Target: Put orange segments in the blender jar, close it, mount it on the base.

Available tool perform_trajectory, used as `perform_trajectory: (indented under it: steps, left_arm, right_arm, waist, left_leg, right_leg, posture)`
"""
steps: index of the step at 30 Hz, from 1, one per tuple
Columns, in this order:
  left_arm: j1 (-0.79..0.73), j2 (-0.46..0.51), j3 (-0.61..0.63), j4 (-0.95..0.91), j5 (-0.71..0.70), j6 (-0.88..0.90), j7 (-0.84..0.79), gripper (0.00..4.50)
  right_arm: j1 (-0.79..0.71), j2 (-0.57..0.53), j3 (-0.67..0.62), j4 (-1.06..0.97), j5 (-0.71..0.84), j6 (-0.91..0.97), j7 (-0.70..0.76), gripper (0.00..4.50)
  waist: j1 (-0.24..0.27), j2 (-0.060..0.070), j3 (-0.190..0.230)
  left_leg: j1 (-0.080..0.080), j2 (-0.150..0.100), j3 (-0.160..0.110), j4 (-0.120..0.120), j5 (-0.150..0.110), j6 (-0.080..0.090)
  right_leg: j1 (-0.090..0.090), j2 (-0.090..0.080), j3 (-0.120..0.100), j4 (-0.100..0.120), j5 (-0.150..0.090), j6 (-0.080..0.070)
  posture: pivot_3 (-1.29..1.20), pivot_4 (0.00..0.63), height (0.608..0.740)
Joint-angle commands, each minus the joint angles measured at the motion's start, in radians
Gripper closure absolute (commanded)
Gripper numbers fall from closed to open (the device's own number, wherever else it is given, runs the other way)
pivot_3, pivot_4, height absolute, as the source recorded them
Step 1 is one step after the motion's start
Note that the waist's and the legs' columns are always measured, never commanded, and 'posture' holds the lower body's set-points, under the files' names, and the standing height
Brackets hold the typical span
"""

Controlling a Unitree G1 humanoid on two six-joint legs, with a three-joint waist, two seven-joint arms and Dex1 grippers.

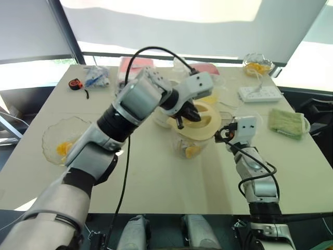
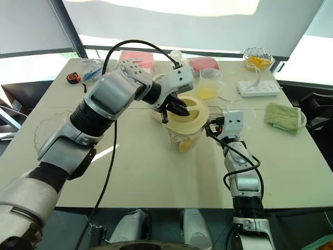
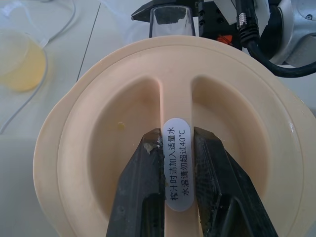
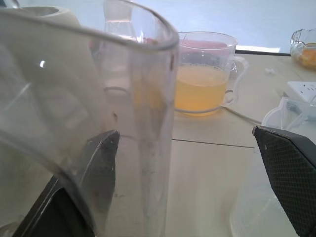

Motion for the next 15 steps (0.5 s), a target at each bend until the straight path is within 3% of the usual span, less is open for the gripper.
perform_trajectory:
  steps: [1,15]
  left_arm:
    - [0.092,0.011,-0.101,0.051,0.019,0.037,0.02,4.26]
    - [0.095,0.013,-0.102,0.049,0.026,-0.01,0.026,4.26]
  right_arm:
    - [-0.016,0.0,-0.021,-0.027,0.014,-0.014,-0.002,0.0]
    - [-0.022,0.0,-0.016,-0.027,0.021,-0.003,0.003,0.0]
  waist:
    - [0.0,0.0,-0.001]
    - [0.0,0.0,-0.001]
  left_leg:
    - [0.0,0.0,0.0,0.0,0.0,0.0]
    - [0.0,0.0,0.0,-0.001,0.0,0.0]
  right_leg:
    - [0.0,0.0,0.0,0.0,0.0,0.0]
    - [0.0,-0.001,0.0,-0.001,0.0,0.0]
  posture:
    - [0.0,0.15,0.74]
    - [0.0,0.15,0.74]
